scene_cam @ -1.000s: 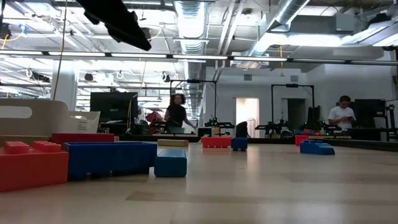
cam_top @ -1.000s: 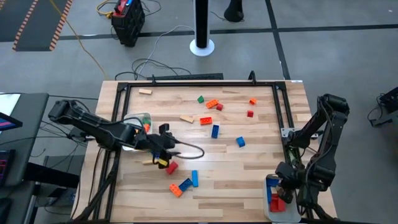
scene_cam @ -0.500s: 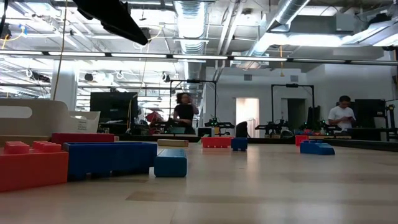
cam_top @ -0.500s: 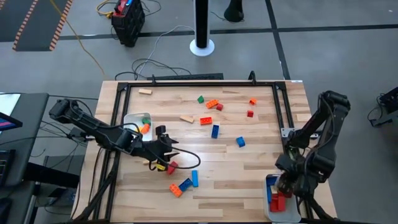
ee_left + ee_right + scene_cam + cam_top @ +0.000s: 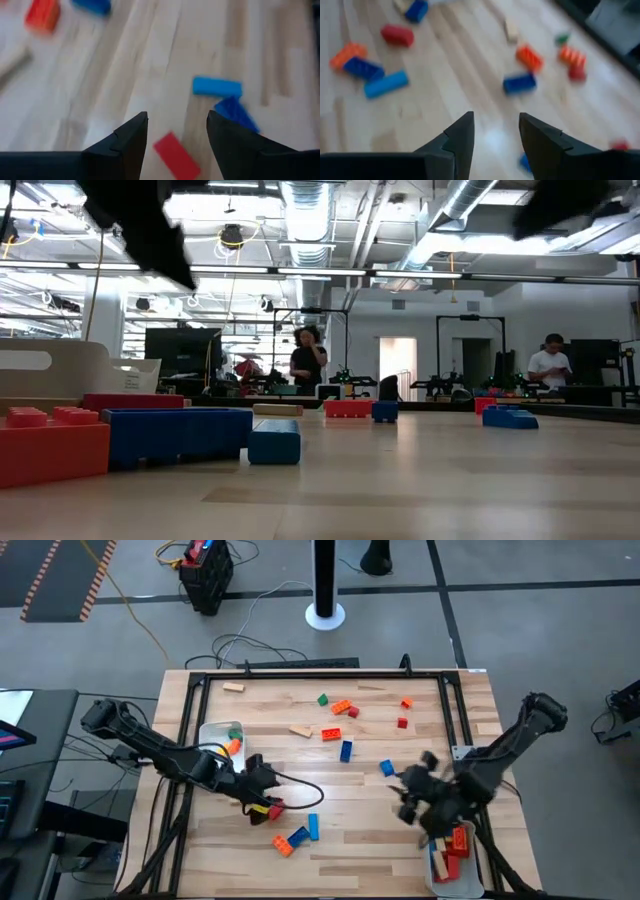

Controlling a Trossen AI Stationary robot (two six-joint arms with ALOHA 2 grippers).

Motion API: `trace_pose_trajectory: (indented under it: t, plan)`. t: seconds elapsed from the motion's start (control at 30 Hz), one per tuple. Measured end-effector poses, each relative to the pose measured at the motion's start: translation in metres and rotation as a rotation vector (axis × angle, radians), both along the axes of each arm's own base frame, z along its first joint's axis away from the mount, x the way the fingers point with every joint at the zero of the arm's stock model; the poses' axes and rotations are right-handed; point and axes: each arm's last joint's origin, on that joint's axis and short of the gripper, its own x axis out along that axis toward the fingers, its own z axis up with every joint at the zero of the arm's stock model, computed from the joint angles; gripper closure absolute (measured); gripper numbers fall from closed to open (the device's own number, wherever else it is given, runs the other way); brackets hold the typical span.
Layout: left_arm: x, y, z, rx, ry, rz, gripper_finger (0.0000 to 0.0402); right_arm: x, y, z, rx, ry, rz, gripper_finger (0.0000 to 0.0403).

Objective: Sort blocks by size
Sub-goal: Put the red large block into the gray bin

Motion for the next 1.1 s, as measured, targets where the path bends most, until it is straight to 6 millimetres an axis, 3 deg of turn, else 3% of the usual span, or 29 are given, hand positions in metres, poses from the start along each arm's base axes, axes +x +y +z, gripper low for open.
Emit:
trace_pose_trajectory:
  t: [0.2,0.37,0.57,0.83,1.1]
  plan:
    - [0.009,-0.014,-0.034,-0.069,0.147,0.094,0.0213,0.059,-0.001,-0.025,-0.164,-0.038,0.008,0.0222]
    - [0.013,-0.016,-0.051,-0.100,0.231,0.154,0.0214,0.086,-0.004,-0.049,-0.190,0.027,0.052,0.0222]
    - [0.016,-0.013,-0.055,-0.107,0.239,0.176,0.0206,0.091,-0.003,-0.054,-0.189,0.044,0.074,0.0222]
    - [0.022,-0.005,-0.055,-0.135,0.240,0.178,0.0140,0.089,-0.004,-0.048,-0.196,0.029,0.088,0.0222]
    - [0.033,-0.007,-0.086,-0.151,0.354,0.174,0.0102,0.089,-0.004,-0.048,-0.199,0.032,0.090,0.0222]
